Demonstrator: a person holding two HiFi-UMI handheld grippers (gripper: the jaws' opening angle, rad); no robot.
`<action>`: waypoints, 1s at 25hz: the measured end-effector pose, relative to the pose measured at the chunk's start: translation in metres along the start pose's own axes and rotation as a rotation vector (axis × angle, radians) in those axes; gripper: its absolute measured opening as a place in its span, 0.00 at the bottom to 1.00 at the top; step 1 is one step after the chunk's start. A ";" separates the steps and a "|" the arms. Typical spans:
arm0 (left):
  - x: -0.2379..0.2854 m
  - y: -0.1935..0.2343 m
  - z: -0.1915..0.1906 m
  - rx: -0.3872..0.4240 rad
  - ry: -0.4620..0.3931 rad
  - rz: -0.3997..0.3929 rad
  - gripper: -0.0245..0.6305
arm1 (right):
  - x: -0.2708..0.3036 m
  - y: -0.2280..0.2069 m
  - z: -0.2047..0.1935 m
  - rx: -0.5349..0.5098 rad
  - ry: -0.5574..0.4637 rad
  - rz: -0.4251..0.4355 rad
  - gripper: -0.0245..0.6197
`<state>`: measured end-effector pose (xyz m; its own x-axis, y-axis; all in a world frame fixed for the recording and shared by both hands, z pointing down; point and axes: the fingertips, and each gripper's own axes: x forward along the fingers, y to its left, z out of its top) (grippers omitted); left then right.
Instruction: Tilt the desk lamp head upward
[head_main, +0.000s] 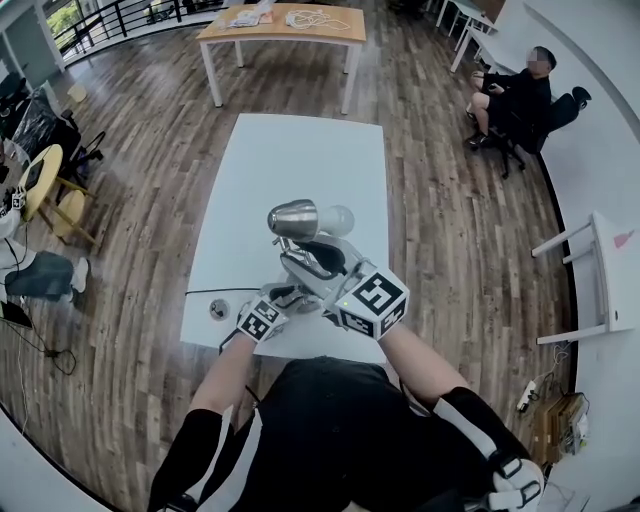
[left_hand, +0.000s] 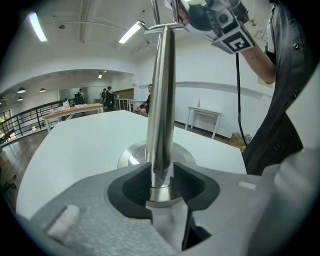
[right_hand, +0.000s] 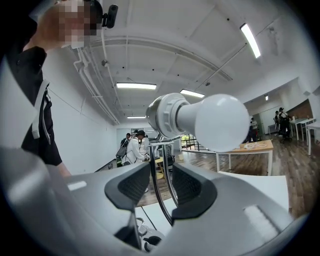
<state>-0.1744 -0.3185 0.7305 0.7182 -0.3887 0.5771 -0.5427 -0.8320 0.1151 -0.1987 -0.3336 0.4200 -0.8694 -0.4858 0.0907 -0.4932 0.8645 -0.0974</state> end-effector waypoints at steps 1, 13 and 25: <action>-0.004 0.002 0.003 -0.015 -0.023 0.007 0.26 | -0.003 -0.001 -0.003 -0.001 0.007 -0.012 0.27; -0.085 0.017 0.084 -0.135 -0.396 0.108 0.26 | -0.066 -0.027 -0.015 0.171 -0.098 -0.222 0.19; -0.153 -0.043 0.136 -0.204 -0.603 0.420 0.06 | -0.147 -0.024 -0.006 0.156 -0.200 -0.115 0.05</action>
<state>-0.2015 -0.2769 0.5275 0.5152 -0.8541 0.0705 -0.8506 -0.4995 0.1642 -0.0591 -0.2820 0.4152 -0.7889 -0.6084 -0.0860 -0.5740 0.7797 -0.2502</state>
